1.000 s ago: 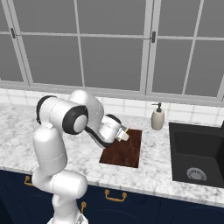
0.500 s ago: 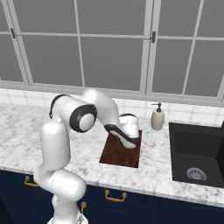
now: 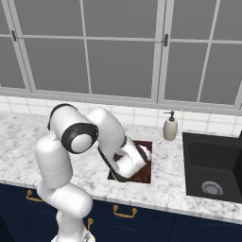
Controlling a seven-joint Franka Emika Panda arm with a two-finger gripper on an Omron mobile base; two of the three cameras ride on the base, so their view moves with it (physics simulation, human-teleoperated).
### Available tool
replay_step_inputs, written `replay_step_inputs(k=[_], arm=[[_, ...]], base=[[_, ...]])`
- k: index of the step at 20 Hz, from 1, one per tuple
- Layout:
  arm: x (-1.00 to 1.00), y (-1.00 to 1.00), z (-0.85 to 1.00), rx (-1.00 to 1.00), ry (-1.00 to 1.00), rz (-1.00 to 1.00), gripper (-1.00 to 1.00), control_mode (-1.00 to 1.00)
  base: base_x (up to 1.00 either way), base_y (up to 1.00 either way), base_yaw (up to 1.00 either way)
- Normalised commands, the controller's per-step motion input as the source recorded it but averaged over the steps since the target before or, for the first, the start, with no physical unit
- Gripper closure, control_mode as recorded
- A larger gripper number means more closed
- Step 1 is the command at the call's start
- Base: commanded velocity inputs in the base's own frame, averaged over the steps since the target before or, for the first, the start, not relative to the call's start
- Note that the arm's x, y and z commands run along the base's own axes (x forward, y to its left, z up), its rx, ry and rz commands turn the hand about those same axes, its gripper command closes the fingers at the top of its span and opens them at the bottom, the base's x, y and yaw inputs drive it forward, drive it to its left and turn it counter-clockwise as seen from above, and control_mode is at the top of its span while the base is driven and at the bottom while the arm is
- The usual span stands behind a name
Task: Pick up the sponge from the counter and clean the cutting board by briefly scrubbing or pressing down on the cutting board. Once finished, release the sponge.
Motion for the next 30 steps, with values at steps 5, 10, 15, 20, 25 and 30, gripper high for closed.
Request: replay_step_inputs(k=[5, 10, 15, 20, 25, 30], arm=[[-1.00, 0.02, -0.57, 0.00, 0.00, 0.22, 1.00, -1.00], [-0.98, 0.13, -0.46, 0.00, 0.01, 0.16, 1.00, -1.00], [-0.97, 0.09, -0.44, 0.00, 0.07, 0.15, 1.00, -1.00], [-0.86, 0.00, -0.18, 0.00, 0.19, 0.16, 1.00, -1.00], [-0.66, 0.00, -0.17, 0.00, 0.32, 0.13, 1.00, -1.00], [-0.38, 0.00, -0.18, 0.01, 0.21, 0.13, 1.00, -1.00]], base=[[0.00, 0.00, 0.00], [0.00, 0.00, 0.00], [0.00, 0.00, 0.00], [0.00, 0.00, 0.00], [0.00, 0.00, 0.00], [0.00, 0.00, 0.00]])
